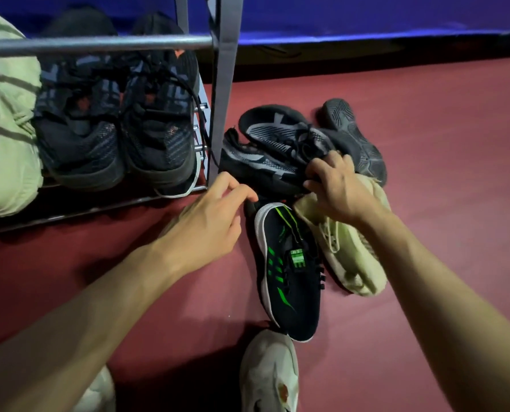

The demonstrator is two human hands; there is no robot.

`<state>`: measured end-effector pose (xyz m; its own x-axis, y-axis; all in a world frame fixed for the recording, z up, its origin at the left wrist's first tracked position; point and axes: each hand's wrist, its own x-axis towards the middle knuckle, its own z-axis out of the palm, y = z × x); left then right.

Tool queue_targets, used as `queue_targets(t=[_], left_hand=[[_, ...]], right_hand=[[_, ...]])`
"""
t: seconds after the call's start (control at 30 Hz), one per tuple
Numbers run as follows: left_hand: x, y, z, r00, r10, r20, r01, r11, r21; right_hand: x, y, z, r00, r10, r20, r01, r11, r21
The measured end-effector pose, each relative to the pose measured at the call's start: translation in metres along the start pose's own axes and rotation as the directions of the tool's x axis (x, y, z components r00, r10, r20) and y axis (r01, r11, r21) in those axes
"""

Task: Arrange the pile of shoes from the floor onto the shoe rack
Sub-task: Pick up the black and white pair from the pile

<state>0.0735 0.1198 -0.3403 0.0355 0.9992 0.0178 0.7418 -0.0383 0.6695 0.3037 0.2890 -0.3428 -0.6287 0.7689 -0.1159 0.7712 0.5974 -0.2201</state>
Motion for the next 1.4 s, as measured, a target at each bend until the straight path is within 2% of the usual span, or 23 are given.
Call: queue_targets(t=[0.13,0.27,0.5,0.7,0.83,1.0,1.1,1.2,1.3,1.4], left_hand=[[-0.002,0.013,0.002,0.999,0.016,0.038,-0.017,1.0,0.011],[-0.004,0.018,0.001,0.998,0.025,0.051,-0.028,0.997,0.066],[-0.009,0.015,0.006,0.996,-0.047,0.081,0.037,0.993,0.116],[-0.004,0.02,0.012,0.987,-0.137,0.083,0.122,0.979,0.166],[-0.005,0.013,0.016,0.97,-0.138,0.199,0.082,0.96,0.268],[-0.008,0.012,0.02,0.987,-0.137,0.085,0.107,0.951,0.291],[-0.009,0.017,0.015,0.998,-0.033,0.044,0.02,0.964,0.266],[-0.006,0.023,0.009,0.995,0.093,0.03,-0.098,0.955,0.28],[0.001,0.029,0.009,0.988,0.156,0.004,-0.153,0.968,0.198],[0.01,0.037,0.011,0.99,0.13,-0.056,-0.126,0.99,0.067]], right_hand=[[-0.027,-0.027,-0.014,0.996,-0.07,-0.047,0.077,0.981,0.176],[-0.066,-0.041,-0.026,0.99,-0.137,-0.023,0.139,0.976,0.168],[-0.094,-0.036,-0.06,0.988,-0.151,0.021,0.138,0.945,0.298],[-0.104,-0.027,-0.067,0.979,-0.192,0.066,0.16,0.931,0.328],[-0.098,-0.021,-0.063,0.988,-0.156,0.018,0.147,0.961,0.234],[-0.079,-0.022,-0.071,0.997,-0.074,-0.014,0.075,0.985,0.155],[-0.07,-0.028,-0.077,0.992,-0.037,-0.123,0.05,0.993,0.106],[-0.072,-0.031,-0.081,0.975,0.08,-0.205,-0.071,0.996,0.051],[-0.082,-0.03,-0.081,0.957,0.114,-0.268,-0.152,0.981,-0.124],[-0.091,-0.031,-0.085,0.925,0.162,-0.344,-0.209,0.972,-0.103]])
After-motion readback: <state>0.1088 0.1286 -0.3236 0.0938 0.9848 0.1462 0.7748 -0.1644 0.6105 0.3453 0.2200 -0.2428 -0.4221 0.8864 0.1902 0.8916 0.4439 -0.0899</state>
